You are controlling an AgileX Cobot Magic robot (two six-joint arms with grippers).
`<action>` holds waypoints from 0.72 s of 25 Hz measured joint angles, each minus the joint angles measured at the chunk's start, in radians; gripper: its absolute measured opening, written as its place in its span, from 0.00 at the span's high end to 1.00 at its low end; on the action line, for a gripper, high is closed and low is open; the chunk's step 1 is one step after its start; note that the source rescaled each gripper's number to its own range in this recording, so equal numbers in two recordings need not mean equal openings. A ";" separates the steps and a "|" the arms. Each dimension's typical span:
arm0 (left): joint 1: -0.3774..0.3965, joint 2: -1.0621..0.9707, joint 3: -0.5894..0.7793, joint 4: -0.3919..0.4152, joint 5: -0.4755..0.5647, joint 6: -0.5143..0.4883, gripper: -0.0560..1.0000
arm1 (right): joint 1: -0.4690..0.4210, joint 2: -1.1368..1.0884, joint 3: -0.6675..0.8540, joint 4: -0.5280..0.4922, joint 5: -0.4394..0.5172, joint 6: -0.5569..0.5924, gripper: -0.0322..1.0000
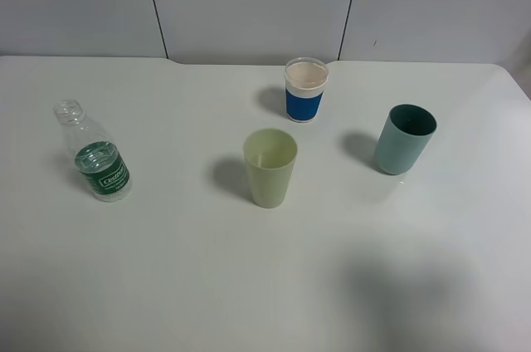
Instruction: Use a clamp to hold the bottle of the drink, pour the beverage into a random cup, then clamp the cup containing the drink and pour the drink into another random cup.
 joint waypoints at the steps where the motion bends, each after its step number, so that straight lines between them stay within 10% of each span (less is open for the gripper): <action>1: 0.000 0.000 0.000 0.000 0.000 0.000 0.00 | 0.000 0.000 0.000 0.000 0.000 0.000 0.00; 18: 0.000 0.000 0.000 -0.001 0.000 0.000 0.00 | 0.000 0.000 0.000 0.000 0.000 0.000 0.00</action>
